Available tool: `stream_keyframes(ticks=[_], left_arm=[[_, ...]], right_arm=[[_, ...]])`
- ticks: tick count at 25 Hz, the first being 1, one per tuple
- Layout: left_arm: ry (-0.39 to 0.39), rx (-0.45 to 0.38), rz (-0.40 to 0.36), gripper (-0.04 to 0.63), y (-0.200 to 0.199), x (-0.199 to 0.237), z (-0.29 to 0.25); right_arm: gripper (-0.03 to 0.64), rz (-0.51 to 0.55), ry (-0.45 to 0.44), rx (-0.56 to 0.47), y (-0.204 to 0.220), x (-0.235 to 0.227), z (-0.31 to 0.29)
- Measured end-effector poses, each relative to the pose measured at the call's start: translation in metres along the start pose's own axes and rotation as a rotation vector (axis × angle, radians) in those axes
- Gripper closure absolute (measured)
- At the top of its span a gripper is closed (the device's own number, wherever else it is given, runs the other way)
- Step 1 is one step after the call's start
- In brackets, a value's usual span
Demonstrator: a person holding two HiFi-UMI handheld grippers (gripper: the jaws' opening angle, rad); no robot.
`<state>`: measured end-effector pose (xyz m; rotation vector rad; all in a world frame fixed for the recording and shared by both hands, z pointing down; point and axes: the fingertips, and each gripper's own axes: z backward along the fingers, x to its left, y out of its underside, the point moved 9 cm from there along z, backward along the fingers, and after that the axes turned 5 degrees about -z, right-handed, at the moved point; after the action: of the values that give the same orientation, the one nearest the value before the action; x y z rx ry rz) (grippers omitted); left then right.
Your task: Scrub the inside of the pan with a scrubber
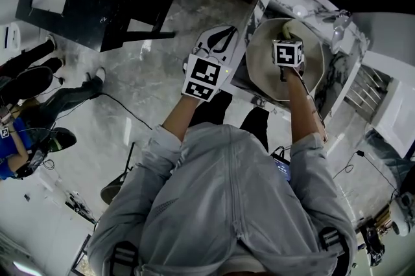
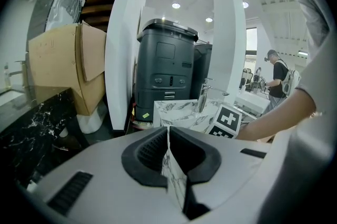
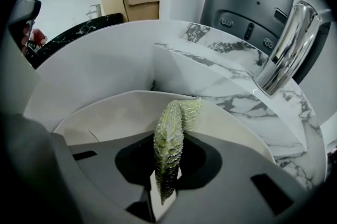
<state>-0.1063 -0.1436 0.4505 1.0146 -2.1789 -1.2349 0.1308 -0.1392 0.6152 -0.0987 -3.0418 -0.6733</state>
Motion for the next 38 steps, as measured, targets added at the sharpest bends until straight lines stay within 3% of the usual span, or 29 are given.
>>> stream_keyframes(ticks=[8,11,24,38], left_arm=[[0.001,0.004,0.0,0.566,0.002,0.0,0.003],[-0.001,0.006,0.003,0.566,0.002,0.0,0.004],[-0.025,-0.005,0.015,0.566,0.001,-0.013,0.016],[-0.104,-0.012,0.048,0.566,-0.006,-0.031,0.034]], right_arm=[[0.531,0.18,-0.215,-0.015,-0.014,0.032,-0.006],[0.531,0.246,-0.219,-0.011,-0.013,0.037,-0.005],[0.531,0.333,-0.364,-0.017,-0.011,0.058,0.01],[0.531,0.455,-0.515,0.04,0.008,0.077,0.032]])
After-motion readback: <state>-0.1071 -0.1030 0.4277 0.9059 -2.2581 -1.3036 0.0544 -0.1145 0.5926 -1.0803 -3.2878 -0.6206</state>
